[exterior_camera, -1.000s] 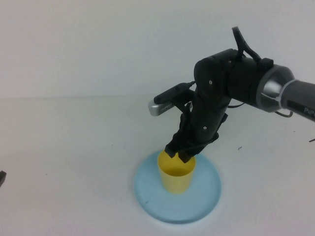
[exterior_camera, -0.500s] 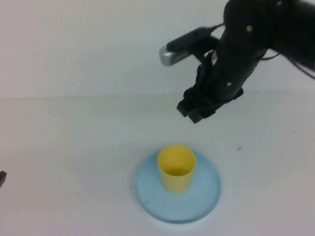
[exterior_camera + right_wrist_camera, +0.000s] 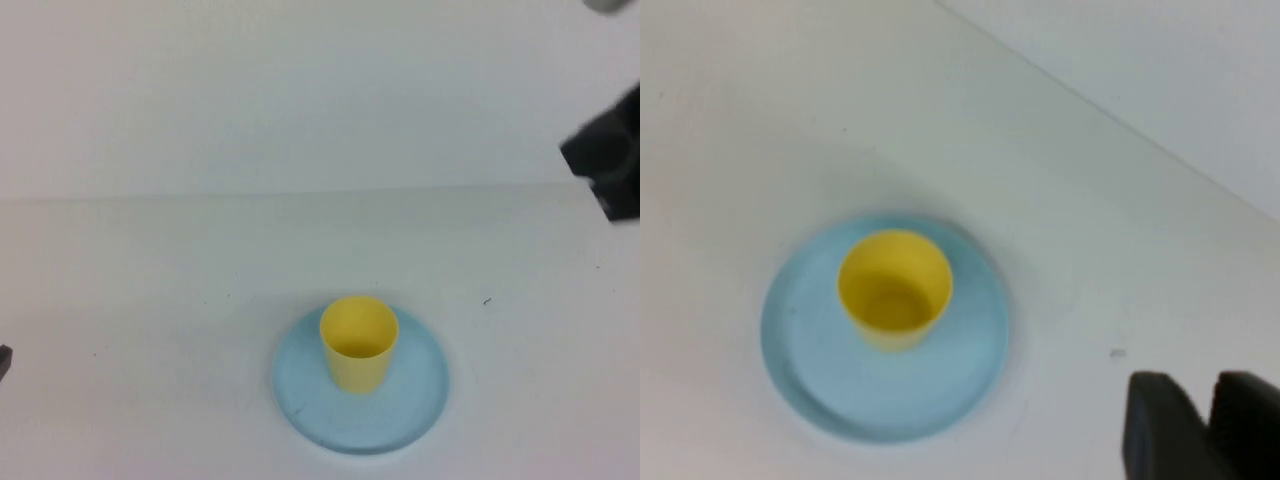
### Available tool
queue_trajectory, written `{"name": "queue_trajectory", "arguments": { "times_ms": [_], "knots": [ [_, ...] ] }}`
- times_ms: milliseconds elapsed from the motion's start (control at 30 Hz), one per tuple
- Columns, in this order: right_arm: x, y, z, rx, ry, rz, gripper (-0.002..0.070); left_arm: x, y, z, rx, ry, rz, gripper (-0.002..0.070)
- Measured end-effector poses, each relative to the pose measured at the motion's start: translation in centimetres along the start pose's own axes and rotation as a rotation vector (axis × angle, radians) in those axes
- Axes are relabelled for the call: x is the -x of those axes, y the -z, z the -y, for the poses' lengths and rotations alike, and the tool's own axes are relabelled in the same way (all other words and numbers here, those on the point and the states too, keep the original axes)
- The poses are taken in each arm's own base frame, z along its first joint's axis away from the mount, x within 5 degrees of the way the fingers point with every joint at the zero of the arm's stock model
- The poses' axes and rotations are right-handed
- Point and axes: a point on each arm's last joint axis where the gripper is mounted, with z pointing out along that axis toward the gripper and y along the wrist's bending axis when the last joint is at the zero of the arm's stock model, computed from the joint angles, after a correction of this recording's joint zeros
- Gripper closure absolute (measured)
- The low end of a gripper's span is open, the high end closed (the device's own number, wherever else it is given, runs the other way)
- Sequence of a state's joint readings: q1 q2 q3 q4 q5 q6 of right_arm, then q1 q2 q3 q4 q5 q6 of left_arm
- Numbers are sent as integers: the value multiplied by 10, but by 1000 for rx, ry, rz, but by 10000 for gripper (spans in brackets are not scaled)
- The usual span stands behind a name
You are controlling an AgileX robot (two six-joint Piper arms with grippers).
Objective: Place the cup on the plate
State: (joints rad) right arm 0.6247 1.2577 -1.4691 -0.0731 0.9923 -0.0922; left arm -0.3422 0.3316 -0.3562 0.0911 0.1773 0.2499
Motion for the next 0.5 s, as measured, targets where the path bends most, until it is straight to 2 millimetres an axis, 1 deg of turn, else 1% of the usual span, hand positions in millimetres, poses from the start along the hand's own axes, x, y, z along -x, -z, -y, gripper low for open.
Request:
{"name": "queue_trajectory", "arguments": {
  "times_ms": [33, 133, 200, 300, 400, 433, 500],
  "knots": [
    [-12, 4, -1, 1, 2, 11, 549, 0, 0, 0, 0, 0, 0, 673],
    [-63, 12, -8, 7, 7, 43, 595, 0, 0, 0, 0, 0, 0, 673],
    [-99, 13, -13, 10, 5, 80, 621, 0, 0, 0, 0, 0, 0, 673],
    [-144, 9, -20, 13, -5, 135, 657, -1, 0, 0, -2, 0, -6, 673],
    [-175, 5, -24, 17, -22, 143, 668, -2, 0, 0, -5, -3, -22, 673],
    [-181, 4, -25, 17, -21, 139, 671, -3, 0, 1, -7, -3, -28, 673],
    [-186, 2, -25, 17, -24, 142, 673, -3, 0, 1, -8, -3, -34, 673]
  ]
}}
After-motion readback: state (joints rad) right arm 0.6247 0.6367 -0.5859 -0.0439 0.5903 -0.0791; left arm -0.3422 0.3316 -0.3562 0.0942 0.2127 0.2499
